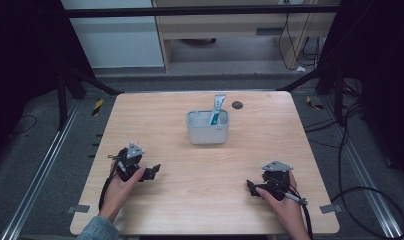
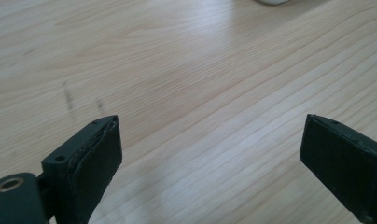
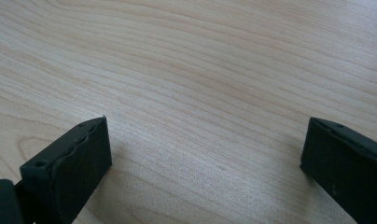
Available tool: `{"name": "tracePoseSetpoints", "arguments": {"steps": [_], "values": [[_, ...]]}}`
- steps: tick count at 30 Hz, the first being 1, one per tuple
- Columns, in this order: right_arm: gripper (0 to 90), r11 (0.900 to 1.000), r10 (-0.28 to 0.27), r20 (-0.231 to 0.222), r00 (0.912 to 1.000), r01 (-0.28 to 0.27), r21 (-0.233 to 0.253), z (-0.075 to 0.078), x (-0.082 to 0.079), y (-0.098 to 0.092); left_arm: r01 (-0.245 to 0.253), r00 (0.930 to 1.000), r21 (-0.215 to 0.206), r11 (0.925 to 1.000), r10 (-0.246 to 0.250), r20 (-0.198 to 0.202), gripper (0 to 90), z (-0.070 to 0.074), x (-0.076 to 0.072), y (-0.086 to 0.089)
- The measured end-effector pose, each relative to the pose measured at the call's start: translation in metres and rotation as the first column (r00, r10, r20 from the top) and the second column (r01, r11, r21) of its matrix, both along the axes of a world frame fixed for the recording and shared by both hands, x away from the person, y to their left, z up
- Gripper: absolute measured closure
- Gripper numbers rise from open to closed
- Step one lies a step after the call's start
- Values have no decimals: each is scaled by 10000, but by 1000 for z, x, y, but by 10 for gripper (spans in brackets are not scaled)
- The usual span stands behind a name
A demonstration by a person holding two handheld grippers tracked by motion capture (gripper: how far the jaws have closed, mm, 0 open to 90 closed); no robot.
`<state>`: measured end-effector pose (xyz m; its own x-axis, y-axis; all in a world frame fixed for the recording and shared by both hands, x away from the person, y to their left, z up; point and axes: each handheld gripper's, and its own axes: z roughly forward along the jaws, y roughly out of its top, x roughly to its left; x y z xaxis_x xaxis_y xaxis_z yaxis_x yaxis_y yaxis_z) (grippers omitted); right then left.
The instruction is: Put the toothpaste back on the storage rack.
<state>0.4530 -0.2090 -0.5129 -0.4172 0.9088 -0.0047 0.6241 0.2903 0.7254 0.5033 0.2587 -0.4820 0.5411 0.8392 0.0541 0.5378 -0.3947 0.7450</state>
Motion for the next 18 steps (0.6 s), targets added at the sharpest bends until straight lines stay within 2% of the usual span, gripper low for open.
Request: {"name": "tracePoseSetpoints", "arguments": {"steps": [2, 5, 10, 16, 18], "values": [[19, 10000, 0, 2, 10000, 0, -1, 0, 0, 0, -182, 9998, -27, 9998, 181, -62, 51, -3, 1, 9], [19, 10000, -1, 1, 10000, 1, -2, 0, 0, 0, -549, 9984, 353, 9979, 552, -78, 51, -9, 5, 24], [19, 10000, -2, -1, 10000, 2, 0, 0, 0, 0, -1013, 9947, 159, 9947, 1016, -171, 51, -16, 11, 42], [19, 10000, -2, 0, 10000, 2, -2, 0, 0, 0, -1139, 9929, 109, 9934, 1142, -326, 49, -24, 19, 52], [19, 10000, 0, 2, 10000, 0, -1, 0, 0, 0, -1145, 9925, -57, 9934, 1141, -434, 40, -25, 21, 54]]}}
